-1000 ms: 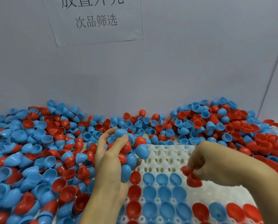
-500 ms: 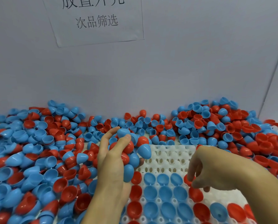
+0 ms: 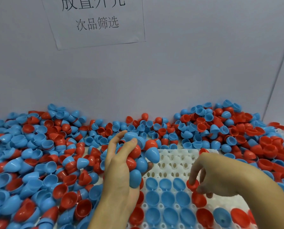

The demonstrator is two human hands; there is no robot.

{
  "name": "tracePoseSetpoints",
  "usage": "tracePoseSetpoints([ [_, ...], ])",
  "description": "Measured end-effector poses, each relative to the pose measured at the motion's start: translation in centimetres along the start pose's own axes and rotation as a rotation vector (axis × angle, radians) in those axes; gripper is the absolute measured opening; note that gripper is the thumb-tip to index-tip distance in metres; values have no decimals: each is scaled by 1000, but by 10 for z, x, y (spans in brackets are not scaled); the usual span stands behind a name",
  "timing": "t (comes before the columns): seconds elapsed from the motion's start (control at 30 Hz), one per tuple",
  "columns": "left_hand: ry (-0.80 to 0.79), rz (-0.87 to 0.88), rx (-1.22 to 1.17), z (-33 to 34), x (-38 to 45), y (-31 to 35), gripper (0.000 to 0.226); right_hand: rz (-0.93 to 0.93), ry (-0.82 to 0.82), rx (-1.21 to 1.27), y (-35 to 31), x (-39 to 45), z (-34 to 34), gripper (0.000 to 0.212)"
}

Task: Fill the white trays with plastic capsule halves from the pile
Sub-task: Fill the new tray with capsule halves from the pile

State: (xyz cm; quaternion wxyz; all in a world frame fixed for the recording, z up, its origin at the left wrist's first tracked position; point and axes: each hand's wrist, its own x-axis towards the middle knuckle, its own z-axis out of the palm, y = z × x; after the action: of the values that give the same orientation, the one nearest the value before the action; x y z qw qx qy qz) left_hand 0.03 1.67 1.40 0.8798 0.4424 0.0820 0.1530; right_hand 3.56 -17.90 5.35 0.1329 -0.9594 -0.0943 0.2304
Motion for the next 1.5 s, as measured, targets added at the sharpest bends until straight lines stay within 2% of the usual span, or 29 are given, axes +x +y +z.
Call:
tracePoseSetpoints([
  [0.1, -3, -3, 1, 1, 0, 0, 44, -95, 157, 24, 0, -6, -8, 14],
  [0.2, -38, 0, 22, 2, -2, 0, 47, -306, 368, 252, -15, -6, -10, 11],
  [0.33, -142, -3, 48, 5, -5, 1, 44, -464, 420, 558, -37, -5, 0, 21],
  [0.43, -165, 16, 103, 6, -7, 0, 43, -446, 397, 629, -38, -3, 3, 21],
  [0.6, -130, 60, 129, 7, -5, -2, 44, -424, 430, 700, -34, 2, 4, 4],
  [0.87, -94, 57, 76, 5, -2, -1, 42, -409, 513, 769, -37, 8, 6, 18],
  [1.03, -85, 48, 79, 4, -2, -2, 39, -400, 511, 845, -38, 11, 8, 27],
  [1.23, -68, 45, 110, 3, 0, -5, 40, -453, 447, 823, -37, 8, 9, 19],
  [1.4, -62, 14, 63, 3, 1, -4, 32, -434, 633, 803, -39, 11, 11, 8],
  [1.5, -43, -16, 18, 5, 0, -3, 32, -393, 644, 909, -38, 15, 11, 14],
])
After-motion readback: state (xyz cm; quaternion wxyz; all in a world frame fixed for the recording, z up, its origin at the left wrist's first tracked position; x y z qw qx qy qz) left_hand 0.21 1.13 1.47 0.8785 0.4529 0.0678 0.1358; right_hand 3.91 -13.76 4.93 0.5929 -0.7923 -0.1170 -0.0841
